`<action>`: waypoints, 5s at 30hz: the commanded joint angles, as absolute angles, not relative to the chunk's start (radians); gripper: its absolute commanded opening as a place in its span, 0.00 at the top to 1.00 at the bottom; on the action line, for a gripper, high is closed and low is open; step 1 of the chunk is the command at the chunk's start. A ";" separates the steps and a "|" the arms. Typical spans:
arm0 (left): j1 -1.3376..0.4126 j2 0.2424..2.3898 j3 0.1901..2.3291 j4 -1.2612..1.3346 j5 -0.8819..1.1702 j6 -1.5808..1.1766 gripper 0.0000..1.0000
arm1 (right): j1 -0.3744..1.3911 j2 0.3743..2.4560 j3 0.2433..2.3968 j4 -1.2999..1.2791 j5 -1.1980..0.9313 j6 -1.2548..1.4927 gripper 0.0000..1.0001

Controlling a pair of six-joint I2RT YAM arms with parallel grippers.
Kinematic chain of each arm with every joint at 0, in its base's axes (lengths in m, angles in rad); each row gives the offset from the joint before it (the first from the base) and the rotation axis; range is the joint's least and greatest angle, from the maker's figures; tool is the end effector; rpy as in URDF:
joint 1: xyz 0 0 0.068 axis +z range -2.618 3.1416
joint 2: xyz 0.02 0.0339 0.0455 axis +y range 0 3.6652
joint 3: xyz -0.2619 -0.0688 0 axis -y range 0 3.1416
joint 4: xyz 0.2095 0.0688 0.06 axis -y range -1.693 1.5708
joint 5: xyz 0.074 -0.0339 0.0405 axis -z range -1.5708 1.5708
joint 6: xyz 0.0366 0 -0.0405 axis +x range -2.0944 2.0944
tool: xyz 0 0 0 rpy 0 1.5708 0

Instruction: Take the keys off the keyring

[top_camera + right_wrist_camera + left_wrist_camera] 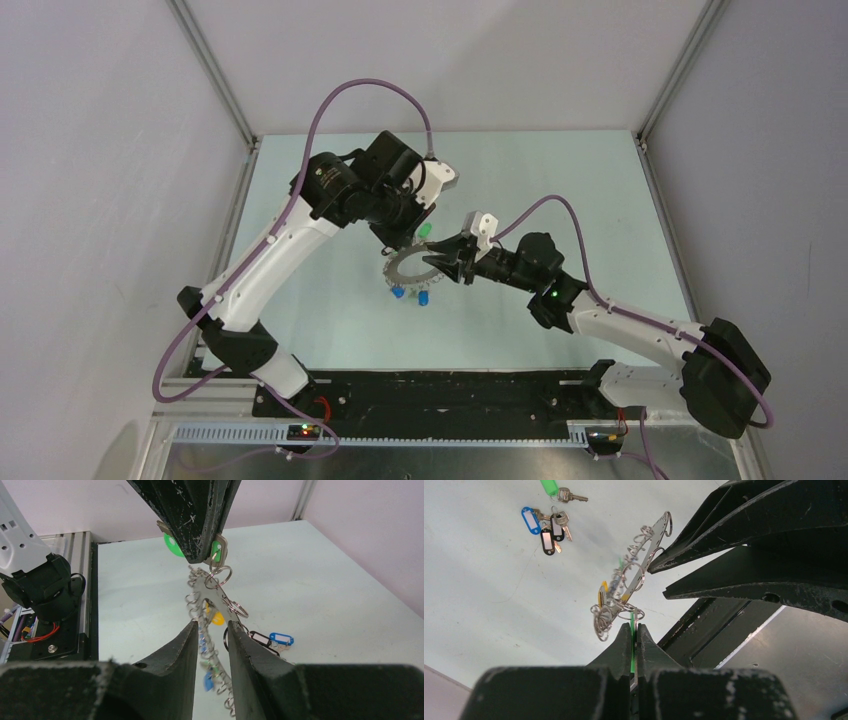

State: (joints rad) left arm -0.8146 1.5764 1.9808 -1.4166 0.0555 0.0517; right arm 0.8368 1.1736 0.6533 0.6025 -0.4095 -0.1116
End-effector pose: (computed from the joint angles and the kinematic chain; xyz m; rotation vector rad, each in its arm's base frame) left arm 0.1694 -0.1826 0.4192 1.1194 2.3709 -0.3475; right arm 0.1483 0.1861 0.3118 -1.0006 1.1977 0.8819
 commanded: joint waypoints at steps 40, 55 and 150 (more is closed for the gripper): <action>-0.790 1.646 2.123 -1.390 0.086 0.028 1.00 | 0.830 1.178 0.724 0.684 -0.350 -0.085 0.69; -0.790 1.637 2.122 -1.390 0.096 0.016 1.00 | 0.839 1.238 0.731 0.796 -0.347 -0.046 0.69; -0.592 1.475 1.867 -1.255 0.245 0.008 1.00 | 0.873 1.170 0.678 0.707 -0.535 -0.061 0.74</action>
